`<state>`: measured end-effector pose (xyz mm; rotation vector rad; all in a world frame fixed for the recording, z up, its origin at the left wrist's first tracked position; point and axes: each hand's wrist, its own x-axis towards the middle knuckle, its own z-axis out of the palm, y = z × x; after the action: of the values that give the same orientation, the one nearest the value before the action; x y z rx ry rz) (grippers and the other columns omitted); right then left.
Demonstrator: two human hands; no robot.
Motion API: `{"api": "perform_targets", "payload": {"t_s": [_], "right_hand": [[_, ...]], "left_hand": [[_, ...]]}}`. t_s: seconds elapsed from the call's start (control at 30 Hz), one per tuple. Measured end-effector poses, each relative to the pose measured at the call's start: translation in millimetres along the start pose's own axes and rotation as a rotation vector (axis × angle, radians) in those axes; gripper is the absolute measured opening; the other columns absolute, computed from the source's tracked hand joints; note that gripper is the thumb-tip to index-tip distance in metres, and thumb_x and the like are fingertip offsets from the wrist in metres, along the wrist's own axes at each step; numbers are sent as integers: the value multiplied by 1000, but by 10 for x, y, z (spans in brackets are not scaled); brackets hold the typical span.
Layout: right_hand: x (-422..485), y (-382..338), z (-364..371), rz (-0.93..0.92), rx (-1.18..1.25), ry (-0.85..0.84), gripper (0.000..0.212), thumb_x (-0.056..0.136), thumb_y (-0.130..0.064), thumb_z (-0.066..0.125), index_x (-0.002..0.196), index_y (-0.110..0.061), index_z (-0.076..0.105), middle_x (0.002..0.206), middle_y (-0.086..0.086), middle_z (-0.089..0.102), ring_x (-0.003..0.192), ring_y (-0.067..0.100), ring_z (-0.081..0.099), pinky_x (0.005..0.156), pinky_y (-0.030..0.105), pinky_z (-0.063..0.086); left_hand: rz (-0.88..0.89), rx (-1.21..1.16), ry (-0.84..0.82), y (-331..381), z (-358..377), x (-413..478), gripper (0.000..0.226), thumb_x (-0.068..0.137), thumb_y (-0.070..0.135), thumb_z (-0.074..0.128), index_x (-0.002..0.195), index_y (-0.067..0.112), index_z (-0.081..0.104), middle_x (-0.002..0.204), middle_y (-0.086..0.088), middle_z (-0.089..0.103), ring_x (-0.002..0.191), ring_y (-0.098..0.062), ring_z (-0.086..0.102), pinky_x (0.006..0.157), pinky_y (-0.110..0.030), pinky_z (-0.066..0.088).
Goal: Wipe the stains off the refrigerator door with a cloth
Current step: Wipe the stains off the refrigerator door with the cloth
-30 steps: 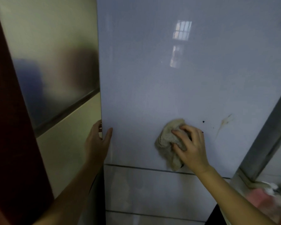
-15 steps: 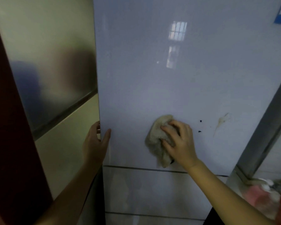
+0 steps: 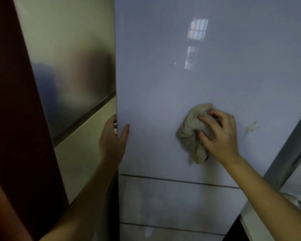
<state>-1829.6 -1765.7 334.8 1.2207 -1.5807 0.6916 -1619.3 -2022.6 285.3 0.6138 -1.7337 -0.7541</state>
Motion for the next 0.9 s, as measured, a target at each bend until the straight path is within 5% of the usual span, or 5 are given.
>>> {"api": "perform_targets", "payload": {"t_s": [0.37,0.67,0.9], "right_hand": [[-470,20,8,38,-18,-85,36,88,-26,69,118,-7,72,127,10,51,109,30,51,89,48,48],[-363,452,-304,179,-79,53,39,88,-23,75,124,-9,68,126,18,53,112,35,49,93,50,48],[-721,498,-108,-142,-21,-153,44,83,-21,74,126,-13,69,127,11,53,109,35,53,91,45,45]], "left_hand": [[-50,-87,-1,16,75,-21,51,99,38,61,144,18,47,130,-5,65,106,-17,62,84,-32,51],[-65,-66,35,11,118,-45,51,99,42,60,143,18,49,130,-6,66,107,-19,64,85,-36,54],[-131,-55,87,173,149,-168,52,97,44,60,142,20,50,134,-2,64,112,-17,62,91,-38,53]]}}
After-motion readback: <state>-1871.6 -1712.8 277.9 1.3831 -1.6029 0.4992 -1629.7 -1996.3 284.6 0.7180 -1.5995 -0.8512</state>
